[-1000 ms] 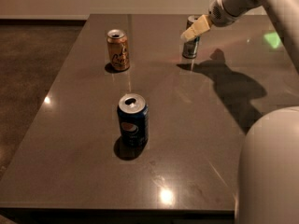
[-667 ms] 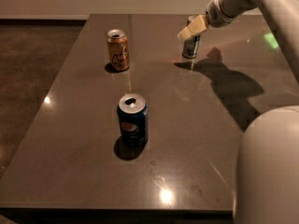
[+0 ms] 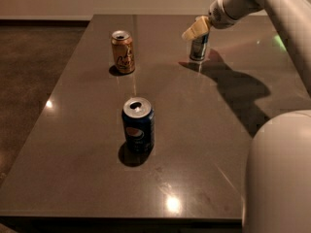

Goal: Move redbull can near orange can

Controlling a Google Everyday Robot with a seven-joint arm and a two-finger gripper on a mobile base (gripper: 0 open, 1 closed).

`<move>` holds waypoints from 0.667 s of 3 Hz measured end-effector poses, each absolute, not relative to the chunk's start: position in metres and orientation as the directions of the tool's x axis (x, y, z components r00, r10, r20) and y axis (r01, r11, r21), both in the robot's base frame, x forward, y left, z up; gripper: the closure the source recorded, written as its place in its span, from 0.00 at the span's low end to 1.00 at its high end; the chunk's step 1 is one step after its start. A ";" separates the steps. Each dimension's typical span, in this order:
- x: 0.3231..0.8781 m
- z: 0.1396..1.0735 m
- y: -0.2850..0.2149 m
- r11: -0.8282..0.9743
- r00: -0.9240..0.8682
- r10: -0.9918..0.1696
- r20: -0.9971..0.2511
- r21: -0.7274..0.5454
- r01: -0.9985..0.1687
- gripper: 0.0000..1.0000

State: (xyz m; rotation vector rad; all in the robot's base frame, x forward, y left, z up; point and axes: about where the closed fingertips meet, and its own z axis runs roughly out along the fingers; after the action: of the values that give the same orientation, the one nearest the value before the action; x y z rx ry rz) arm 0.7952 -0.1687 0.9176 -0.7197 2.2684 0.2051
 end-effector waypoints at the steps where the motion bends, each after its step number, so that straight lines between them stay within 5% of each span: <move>1: 0.793 0.918 -0.164 0.817 -0.560 -0.445 -0.698 -0.061 -0.573 0.42; 2: 0.788 0.918 -0.157 0.797 -0.547 -0.459 -0.700 -0.052 -0.602 0.65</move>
Offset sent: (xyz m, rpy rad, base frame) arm -0.0163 0.0135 0.0101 0.0260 -0.0052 0.0973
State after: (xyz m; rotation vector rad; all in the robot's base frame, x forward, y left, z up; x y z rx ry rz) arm 0.7879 -0.1575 0.9184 -0.7793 2.2461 0.2502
